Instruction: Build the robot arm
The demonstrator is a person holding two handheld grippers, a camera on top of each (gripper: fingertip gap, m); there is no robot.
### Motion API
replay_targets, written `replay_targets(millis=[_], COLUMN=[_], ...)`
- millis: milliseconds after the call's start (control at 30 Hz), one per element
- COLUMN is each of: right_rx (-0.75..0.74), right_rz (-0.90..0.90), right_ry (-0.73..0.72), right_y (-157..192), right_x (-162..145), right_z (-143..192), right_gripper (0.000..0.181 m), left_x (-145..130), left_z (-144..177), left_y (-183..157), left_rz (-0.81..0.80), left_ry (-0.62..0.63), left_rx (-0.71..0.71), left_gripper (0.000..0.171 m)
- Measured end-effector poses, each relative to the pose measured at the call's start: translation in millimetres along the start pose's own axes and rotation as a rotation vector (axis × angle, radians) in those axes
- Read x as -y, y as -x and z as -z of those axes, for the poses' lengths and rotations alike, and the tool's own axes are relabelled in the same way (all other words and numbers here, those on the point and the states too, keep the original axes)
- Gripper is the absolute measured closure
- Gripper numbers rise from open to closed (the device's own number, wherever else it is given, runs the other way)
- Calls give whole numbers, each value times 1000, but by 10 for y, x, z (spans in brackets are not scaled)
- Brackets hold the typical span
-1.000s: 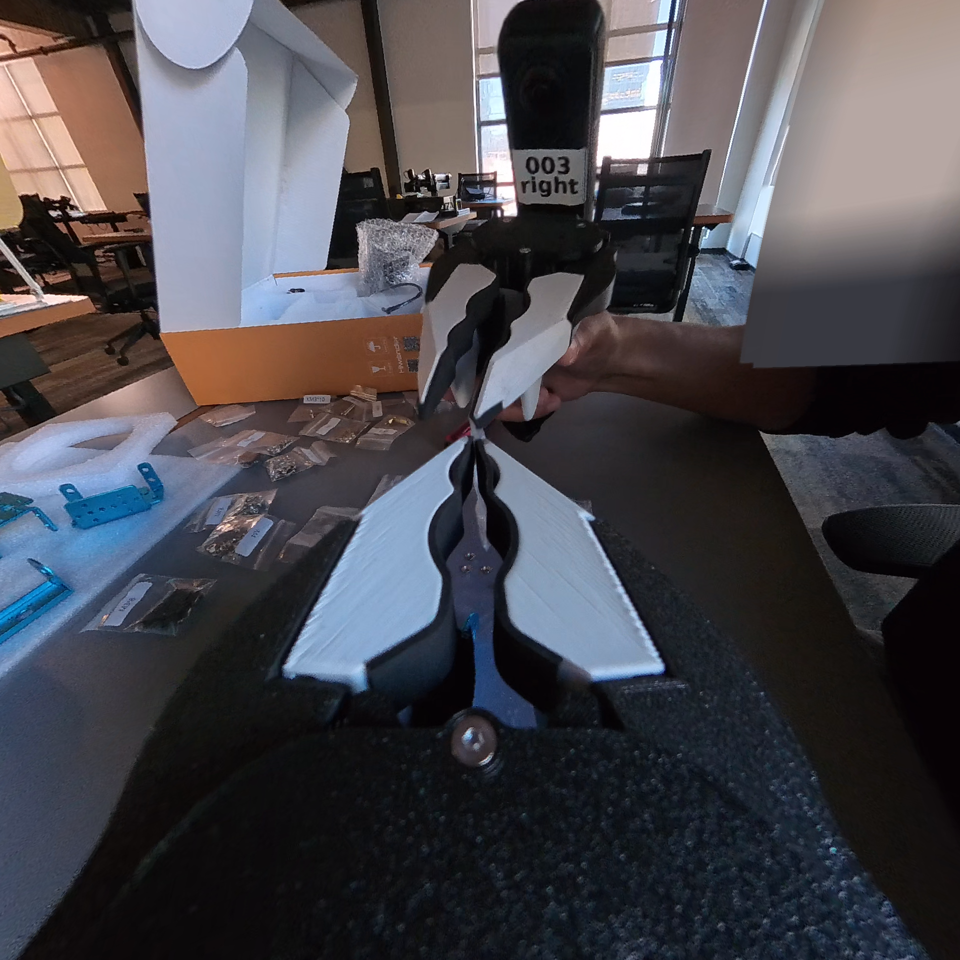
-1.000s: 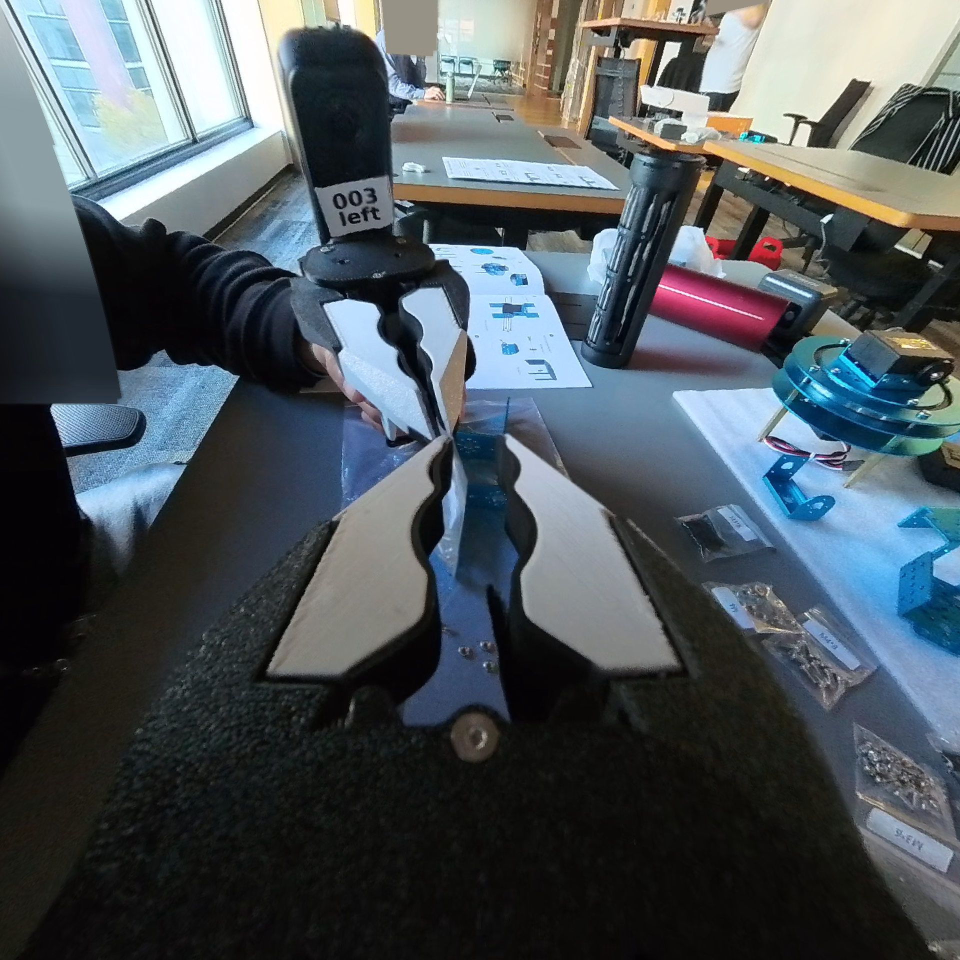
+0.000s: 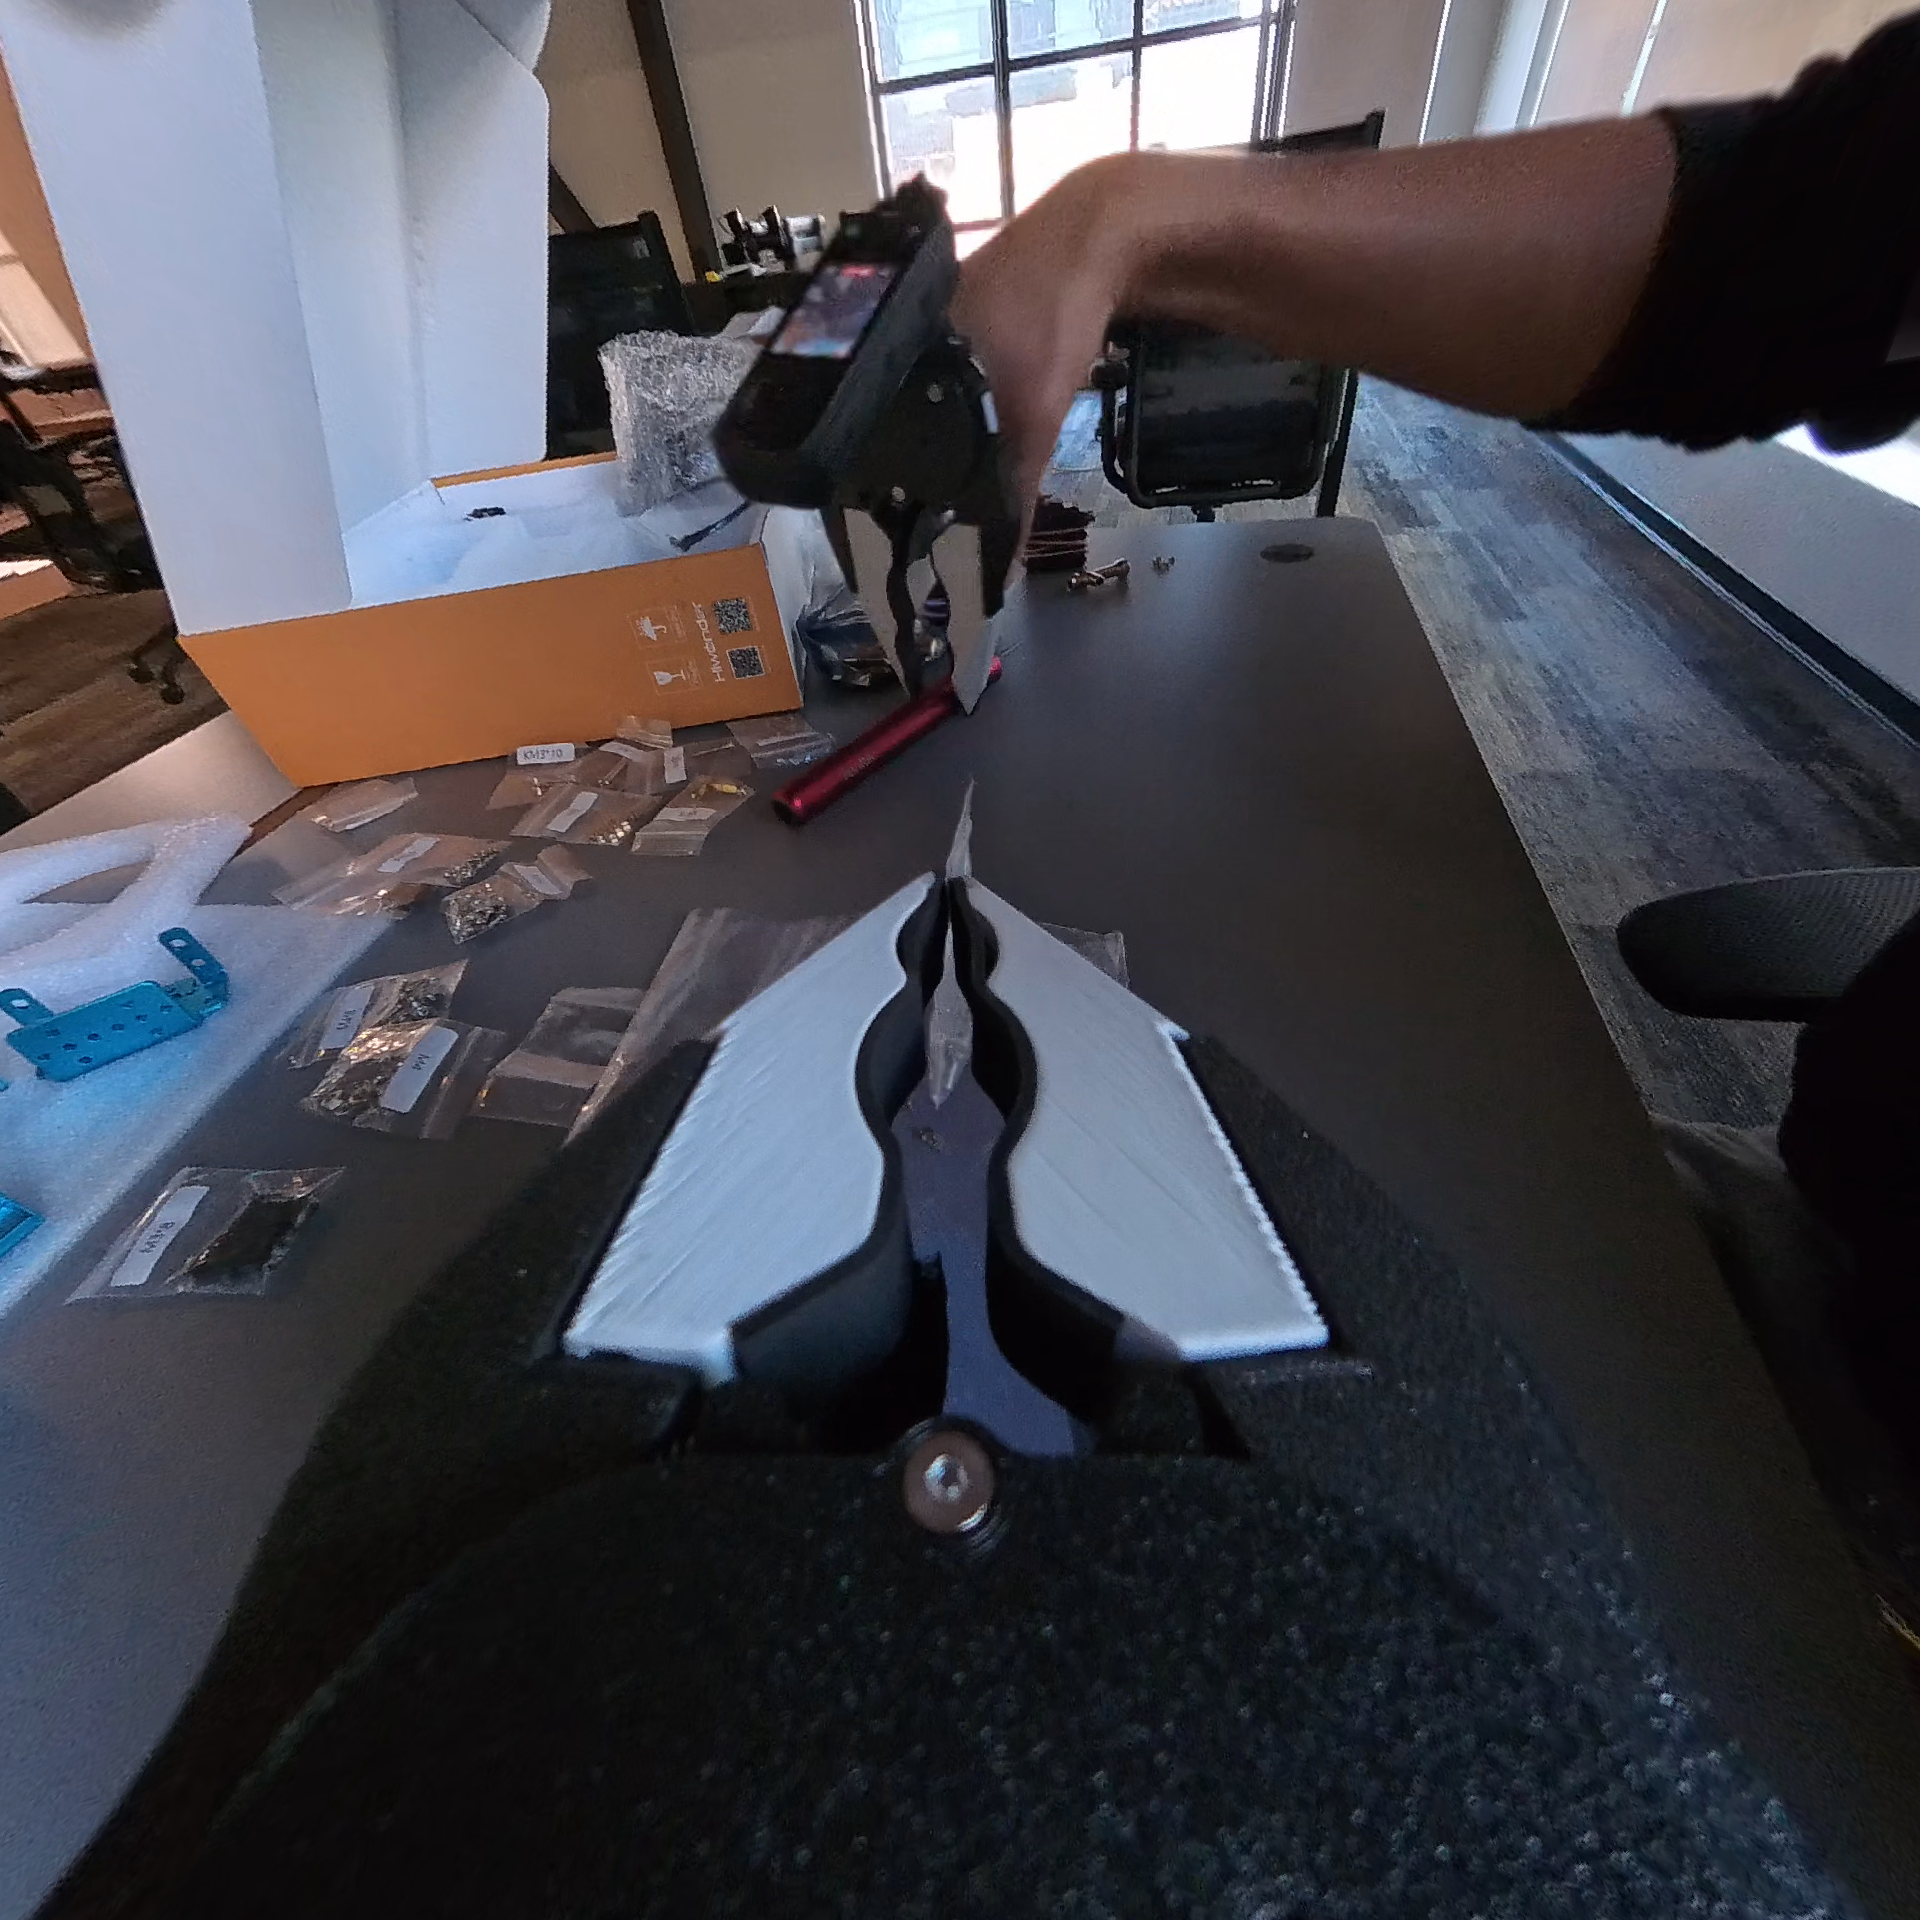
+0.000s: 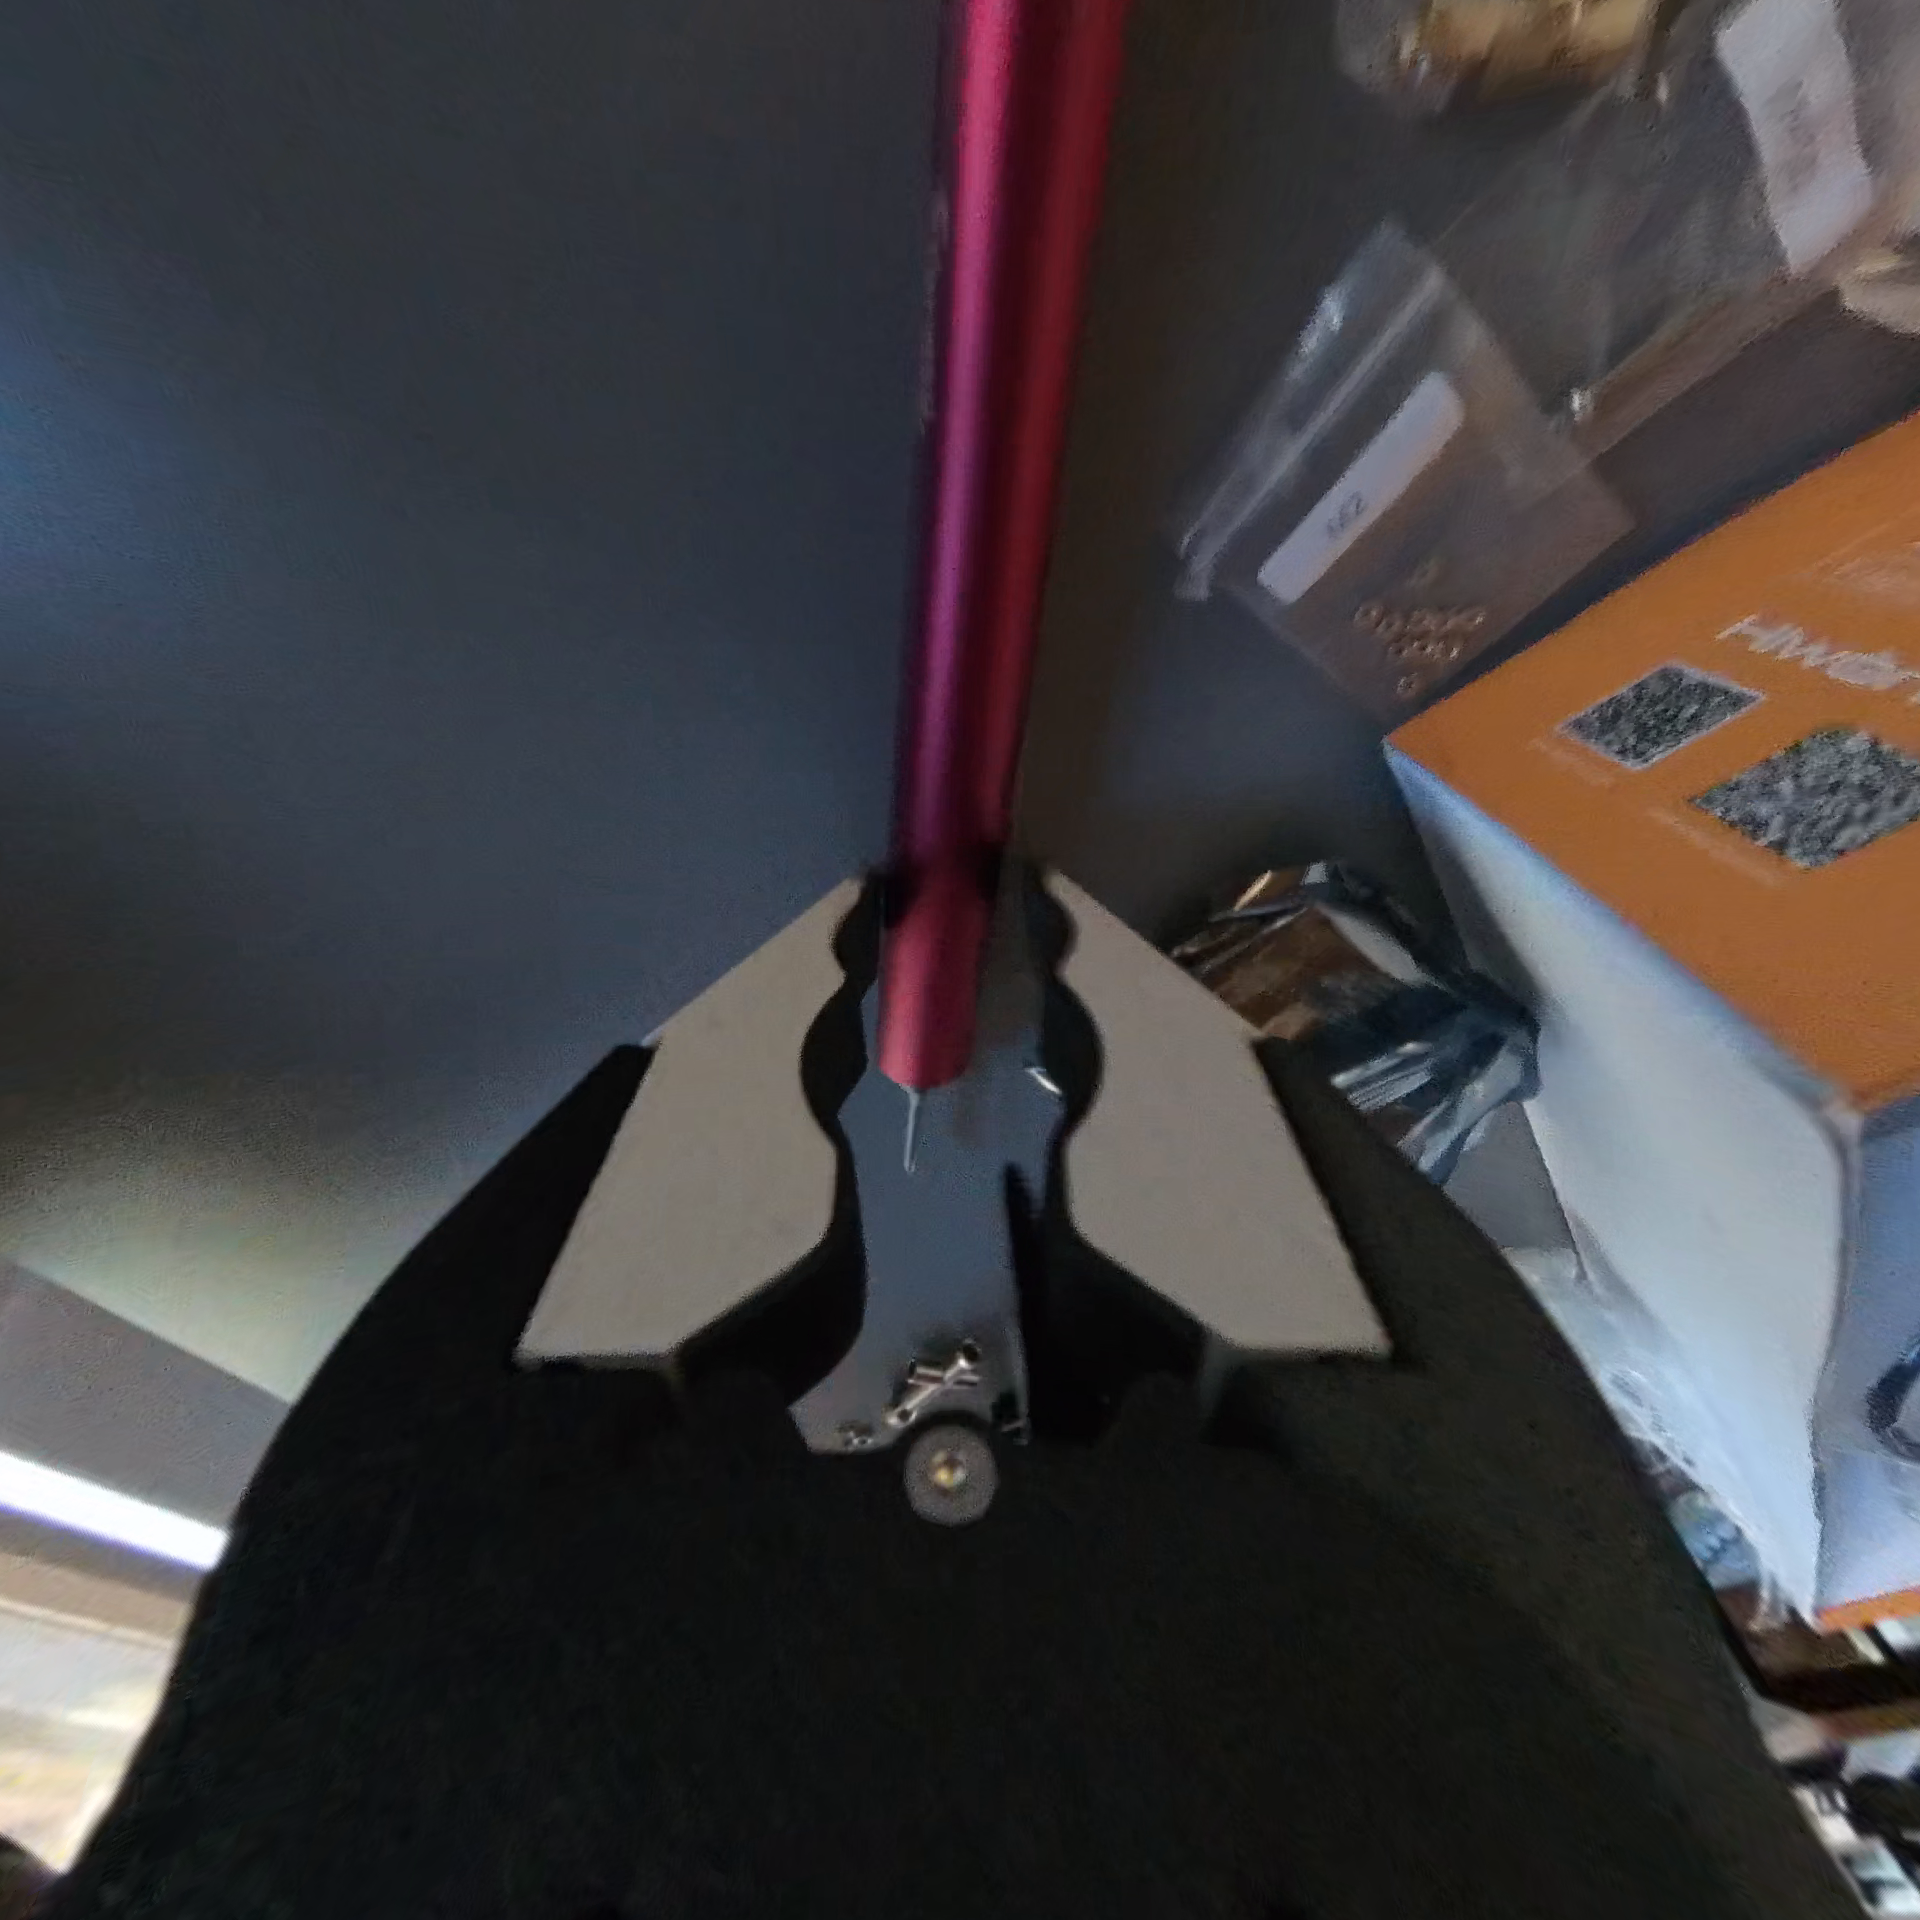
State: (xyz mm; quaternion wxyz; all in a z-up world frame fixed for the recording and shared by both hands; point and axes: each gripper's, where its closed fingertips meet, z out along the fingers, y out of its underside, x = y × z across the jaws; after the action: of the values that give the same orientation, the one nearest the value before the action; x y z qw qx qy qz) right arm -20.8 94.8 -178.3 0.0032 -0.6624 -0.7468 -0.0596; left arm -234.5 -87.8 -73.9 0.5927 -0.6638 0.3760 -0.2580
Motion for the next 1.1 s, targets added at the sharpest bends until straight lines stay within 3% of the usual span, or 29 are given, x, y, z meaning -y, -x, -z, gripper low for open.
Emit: replay_targets(millis=[167, 267, 333, 400, 567, 700, 800, 867, 933, 1000, 1100], right_rx=[36, 35, 90, 99, 130, 485, 763, 791, 747, 667, 490], right_rz=[35, 79, 47, 20, 108, 121, 52, 24, 37, 8, -5], right_ry=[134, 95, -127, -419, -1283, -1752, -1792, -1707, -1606, -1537, -1466], right_y=[42, 49, 141, 192, 634, 975, 996, 1034, 1099, 1090, 1044], right_x=[31, 60, 286, 595, 1555, 1893, 2036, 2155, 2244, 2334, 2446], right_z=[-3, 12, 161, 510, 1857, 2533, 2427, 2184, 1931, 1728, 1573], right_gripper=[161, 161, 162, 162, 162, 162, 163, 162, 162, 162, 162], left_x=[-52, -27, 15, 71, 151, 148, 146, 149, 153, 233, 157], left_z=[-30, -20, 1, 27, 77, 74, 85, 106, 167, 257, 282], left_y=[-41, -29, -14, -6, 18, 8, 75, 200, 452, 599, 730], left_rz=[-16, -23, -22, -13, 39, 73, 92, 104, 121, 193, 254], left_ry=[22, 15, -2, -32, -95, -101, -102, -100, -83, -126, -95], left_rx=[-8, 5, 15, 13, -13, -39, -20, 40, 169, 229, 297], left_gripper=[171, 171, 171, 171, 171, 171, 171, 171, 171, 171, 171])
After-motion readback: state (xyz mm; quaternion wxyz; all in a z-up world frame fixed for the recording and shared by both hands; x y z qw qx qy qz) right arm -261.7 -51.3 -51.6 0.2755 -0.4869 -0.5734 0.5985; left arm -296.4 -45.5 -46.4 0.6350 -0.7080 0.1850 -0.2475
